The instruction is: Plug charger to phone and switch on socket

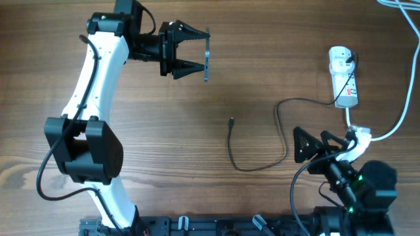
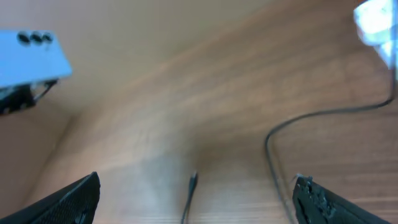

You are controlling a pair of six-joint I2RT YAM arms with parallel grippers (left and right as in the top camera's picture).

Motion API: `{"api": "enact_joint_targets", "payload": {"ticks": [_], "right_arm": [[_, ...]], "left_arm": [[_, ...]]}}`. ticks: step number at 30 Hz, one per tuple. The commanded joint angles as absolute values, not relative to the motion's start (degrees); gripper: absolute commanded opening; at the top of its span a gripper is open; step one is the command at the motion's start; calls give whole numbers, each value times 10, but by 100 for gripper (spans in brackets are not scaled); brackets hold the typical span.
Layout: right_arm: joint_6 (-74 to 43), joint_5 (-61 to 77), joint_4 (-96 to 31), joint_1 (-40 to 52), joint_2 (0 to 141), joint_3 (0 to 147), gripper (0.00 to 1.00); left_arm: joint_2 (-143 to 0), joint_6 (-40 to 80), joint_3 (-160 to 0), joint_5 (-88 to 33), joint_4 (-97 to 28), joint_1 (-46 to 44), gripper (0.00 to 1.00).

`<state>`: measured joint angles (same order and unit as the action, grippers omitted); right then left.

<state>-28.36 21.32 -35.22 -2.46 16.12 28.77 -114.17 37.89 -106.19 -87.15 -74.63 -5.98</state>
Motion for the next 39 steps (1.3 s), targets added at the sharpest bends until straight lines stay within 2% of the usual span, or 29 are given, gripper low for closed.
{"api": "enact_joint_targets", "payload": {"ticks": [1,3,5,9,12,15,17,19,23,26,33,39], "right_arm": [[-262,291,-367,-26,204,303,100],[-241,317,-359,-26,222,309,99],[-260,284,-388,-26,246,336,99],[-249,233,-498,-26,329,441,99],[-191,224,-583,-26,424,542,100],[-237,234,-596,-26,473,571,100],[-190,286,-590,-23,495,572,100],[-194,249,-614,-9,518,585,99],[-215,90,-691,53,558,643,99],[-255,8,-748,139,590,722,99],[-329,-99,-748,324,614,811,99],[-349,-150,-766,422,693,892,99]], "left_arm": [[-1127,387,-1062,-903,-747,-59,70],[-1127,394,-1062,-903,-746,-59,70],[-1127,395,-1062,-903,-747,-59,70],[-1127,395,-1062,-903,-746,-59,70],[-1127,395,-1062,-903,-747,-59,70],[-1127,395,-1062,-903,-746,-59,70],[-1127,395,-1062,-903,-747,-59,70],[-1127,395,-1062,-903,-747,-59,70],[-1127,395,-1062,-903,-747,-59,70],[-1127,397,-1062,-903,-746,-59,70],[-1127,397,-1062,-903,-747,-59,70],[-1127,397,-1062,-903,-746,-59,70]]}}
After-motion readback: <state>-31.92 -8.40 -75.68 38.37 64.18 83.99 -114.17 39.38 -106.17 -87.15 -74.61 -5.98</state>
